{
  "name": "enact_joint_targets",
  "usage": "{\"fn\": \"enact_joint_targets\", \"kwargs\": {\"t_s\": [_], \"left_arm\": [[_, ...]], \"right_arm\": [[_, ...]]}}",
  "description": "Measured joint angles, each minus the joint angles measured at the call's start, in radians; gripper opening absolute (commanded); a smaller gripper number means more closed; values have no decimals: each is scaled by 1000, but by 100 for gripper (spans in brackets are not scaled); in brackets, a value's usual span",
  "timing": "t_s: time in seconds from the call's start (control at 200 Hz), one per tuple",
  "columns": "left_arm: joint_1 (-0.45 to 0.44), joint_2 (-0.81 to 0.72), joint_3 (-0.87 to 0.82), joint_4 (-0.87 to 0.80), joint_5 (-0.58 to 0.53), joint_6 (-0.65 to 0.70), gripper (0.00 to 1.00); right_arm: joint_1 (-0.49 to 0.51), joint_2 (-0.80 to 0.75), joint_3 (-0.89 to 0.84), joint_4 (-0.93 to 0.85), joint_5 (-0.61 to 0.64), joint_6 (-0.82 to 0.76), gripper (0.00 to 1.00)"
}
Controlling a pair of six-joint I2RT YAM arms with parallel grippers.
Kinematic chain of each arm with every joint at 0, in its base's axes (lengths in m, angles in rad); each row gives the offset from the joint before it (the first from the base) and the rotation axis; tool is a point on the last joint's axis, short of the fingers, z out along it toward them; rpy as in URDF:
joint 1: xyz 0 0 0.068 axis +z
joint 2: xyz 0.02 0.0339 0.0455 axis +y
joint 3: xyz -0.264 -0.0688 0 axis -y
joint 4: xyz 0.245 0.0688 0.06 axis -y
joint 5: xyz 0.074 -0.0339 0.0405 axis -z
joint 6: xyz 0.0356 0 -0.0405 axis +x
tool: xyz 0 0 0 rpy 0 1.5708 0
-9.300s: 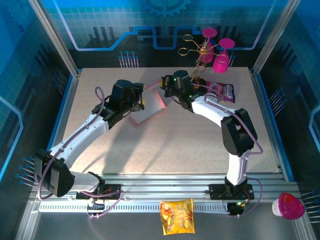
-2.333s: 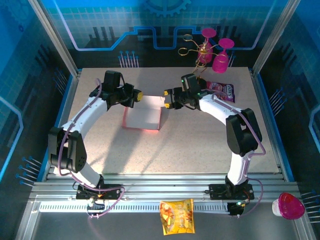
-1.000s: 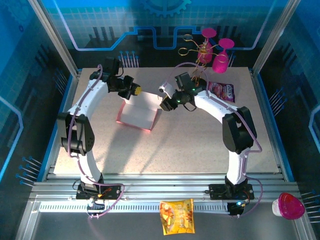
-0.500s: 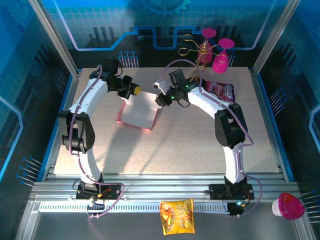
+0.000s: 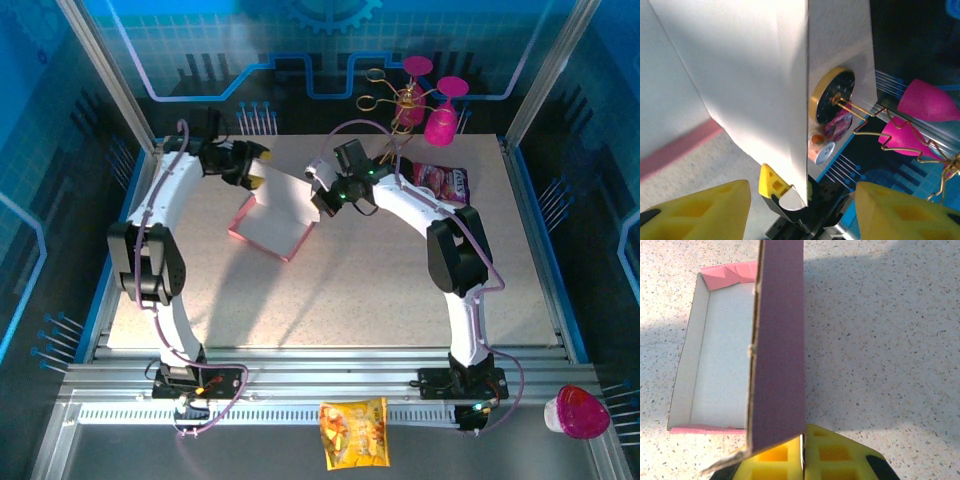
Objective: Fold the paper box
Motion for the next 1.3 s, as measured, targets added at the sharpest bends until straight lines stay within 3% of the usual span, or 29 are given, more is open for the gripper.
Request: {"fn": "enact_joint_targets", "kwargs": {"t_s": [0.245, 0.44, 0.605, 0.886, 1.091, 1.301], "left_arm": [[159, -50, -30, -55, -93, 398, 53], [156, -50, -248, 39, -80, 742, 59], [152, -48, -291, 116, 9, 957, 59], [121, -27, -325, 236, 260, 1148, 61], [78, -9, -372, 250, 312, 1224, 63], [62, 28, -383, 287, 320, 1229, 64]], "right_arm": [[-22, -4, -6, -24, -78, -23, 0], [-79, -4, -6, -110, -186, -52, 0], [-121, -8, -5, -217, -278, -101, 0], [-197, -15, -3, -385, -428, -160, 0], [-262, -78, -36, -418, -515, -183, 0], [-261, -119, -87, -422, -575, -187, 0]]}}
